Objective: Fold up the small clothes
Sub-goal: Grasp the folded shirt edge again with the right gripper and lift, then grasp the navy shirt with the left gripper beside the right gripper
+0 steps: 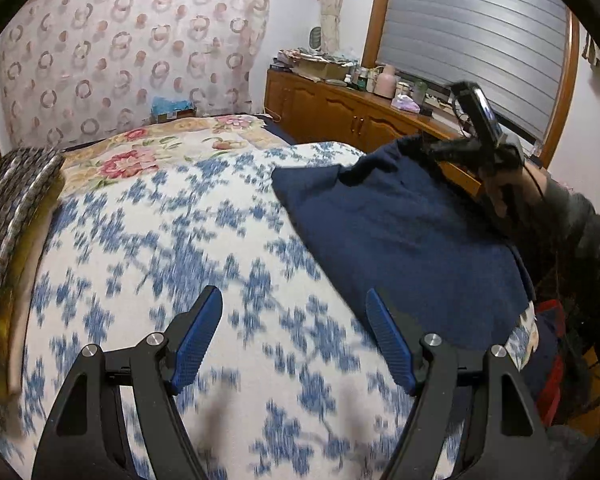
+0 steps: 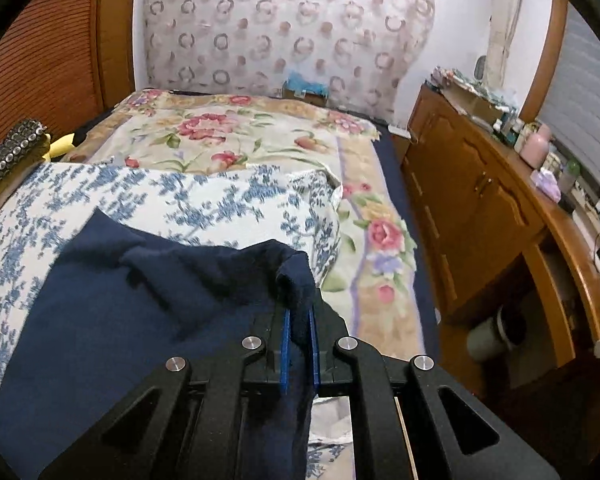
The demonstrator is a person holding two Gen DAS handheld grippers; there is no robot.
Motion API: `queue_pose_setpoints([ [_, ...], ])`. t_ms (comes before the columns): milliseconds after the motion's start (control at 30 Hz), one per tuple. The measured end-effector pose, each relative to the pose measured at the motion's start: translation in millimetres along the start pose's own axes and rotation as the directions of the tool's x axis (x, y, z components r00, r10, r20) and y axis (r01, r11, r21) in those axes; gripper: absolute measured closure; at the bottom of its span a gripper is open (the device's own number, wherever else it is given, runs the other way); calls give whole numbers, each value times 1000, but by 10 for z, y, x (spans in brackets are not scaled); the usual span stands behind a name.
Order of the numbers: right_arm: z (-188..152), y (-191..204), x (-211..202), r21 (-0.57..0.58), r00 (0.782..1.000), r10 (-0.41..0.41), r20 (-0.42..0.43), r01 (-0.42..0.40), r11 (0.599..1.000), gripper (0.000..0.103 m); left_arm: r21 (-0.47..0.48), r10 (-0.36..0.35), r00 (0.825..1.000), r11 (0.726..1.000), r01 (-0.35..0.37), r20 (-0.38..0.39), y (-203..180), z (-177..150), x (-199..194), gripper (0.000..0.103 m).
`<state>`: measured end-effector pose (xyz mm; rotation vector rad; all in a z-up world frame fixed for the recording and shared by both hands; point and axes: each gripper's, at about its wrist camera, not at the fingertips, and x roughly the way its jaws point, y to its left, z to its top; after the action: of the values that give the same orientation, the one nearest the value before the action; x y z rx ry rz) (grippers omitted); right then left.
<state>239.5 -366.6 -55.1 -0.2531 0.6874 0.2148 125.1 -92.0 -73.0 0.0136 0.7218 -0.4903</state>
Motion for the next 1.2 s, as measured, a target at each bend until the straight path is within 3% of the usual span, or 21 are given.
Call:
queue_pose_setpoints([
  [200, 16, -271, 124, 36, 998, 50, -31, -48, 998, 95, 42, -33, 999, 999, 33, -11, -79, 445, 366, 28],
  [467, -45, -486, 79, 72, 989, 146, 6, -146, 987, 95, 64, -33, 997, 997, 38, -67, -58, 918, 1058, 28],
  [633, -122, -545, 95, 105, 981, 193, 32, -195, 975, 94, 60, -5, 996, 998, 10, -86, 15, 1076, 1398, 34],
  [767, -117, -558, 104, 104, 977, 202, 61, -207, 973, 90, 46, -37, 992, 998, 43, -124, 53, 1135, 1612, 42],
  [967, -145, -512, 197, 92, 974, 217, 69, -223, 970, 90, 59, -56, 984, 996, 67, -169, 55, 1115, 1772, 43],
  [1033, -151, -484, 190, 90, 974, 210, 79, -217, 972, 92, 65, -58, 983, 995, 70, -172, 68, 1110, 1789, 48],
  [1167, -205, -553, 147, 130, 979, 154, 135, -172, 977, 95, 76, -8, 987, 997, 20, -158, 130, 1119, 1786, 80],
  [1200, -216, -581, 131, 150, 979, 144, 147, -166, 975, 95, 68, -7, 987, 997, 18, -162, 160, 1122, 1784, 82],
])
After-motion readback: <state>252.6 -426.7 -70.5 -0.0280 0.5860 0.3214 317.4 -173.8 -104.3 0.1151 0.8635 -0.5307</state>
